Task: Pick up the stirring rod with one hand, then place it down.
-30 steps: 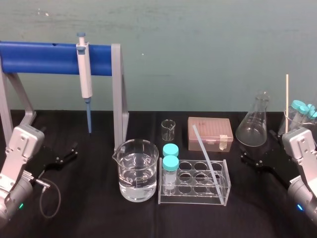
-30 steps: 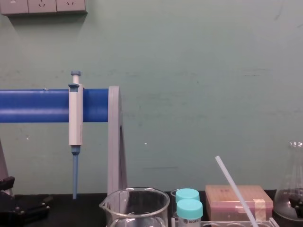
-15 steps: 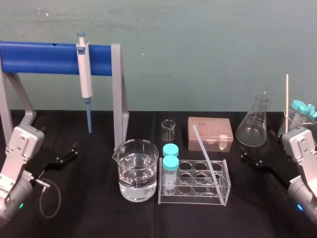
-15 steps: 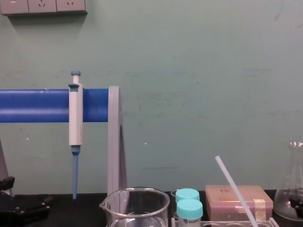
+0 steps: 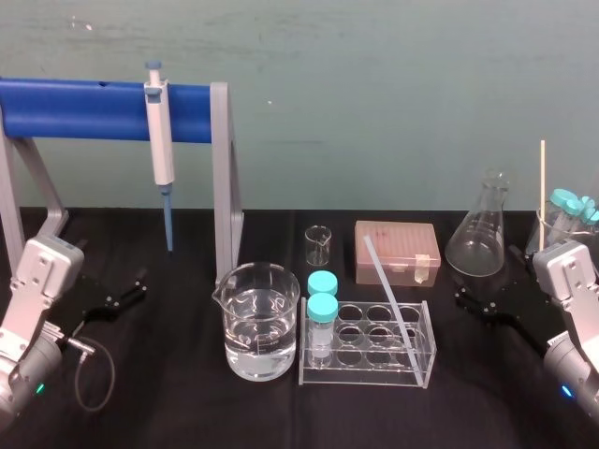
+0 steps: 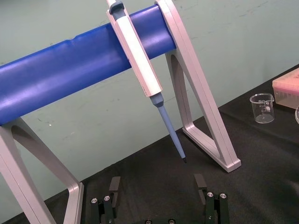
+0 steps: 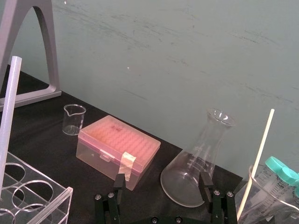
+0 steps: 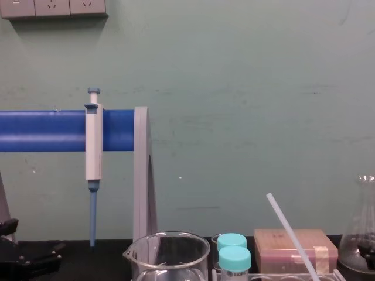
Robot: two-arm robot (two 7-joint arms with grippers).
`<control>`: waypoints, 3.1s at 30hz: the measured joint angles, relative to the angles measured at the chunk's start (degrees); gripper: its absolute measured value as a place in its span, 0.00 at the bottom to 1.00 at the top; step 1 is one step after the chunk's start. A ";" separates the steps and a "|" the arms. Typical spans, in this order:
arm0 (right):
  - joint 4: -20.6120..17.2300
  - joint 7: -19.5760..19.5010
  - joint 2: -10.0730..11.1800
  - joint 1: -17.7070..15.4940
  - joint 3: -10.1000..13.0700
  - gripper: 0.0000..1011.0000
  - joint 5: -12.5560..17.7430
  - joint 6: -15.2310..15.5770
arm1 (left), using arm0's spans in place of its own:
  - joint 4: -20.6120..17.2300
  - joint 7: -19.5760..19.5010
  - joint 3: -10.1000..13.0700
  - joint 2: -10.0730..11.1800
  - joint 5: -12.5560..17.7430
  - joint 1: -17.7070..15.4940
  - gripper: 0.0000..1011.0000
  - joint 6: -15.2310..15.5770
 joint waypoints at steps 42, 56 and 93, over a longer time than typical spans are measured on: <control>0.00 0.00 0.00 0.00 0.01 0.99 0.00 0.00 | 0.00 0.00 0.00 0.00 0.00 0.00 0.99 0.00; -1.93 1.91 -0.52 -1.38 2.78 0.99 -0.47 -2.44 | 0.00 0.00 0.00 0.00 0.00 0.00 0.99 0.00; -5.43 19.77 -4.98 2.30 1.28 0.99 2.15 -8.31 | 0.00 0.00 0.00 0.00 0.00 0.00 0.99 0.00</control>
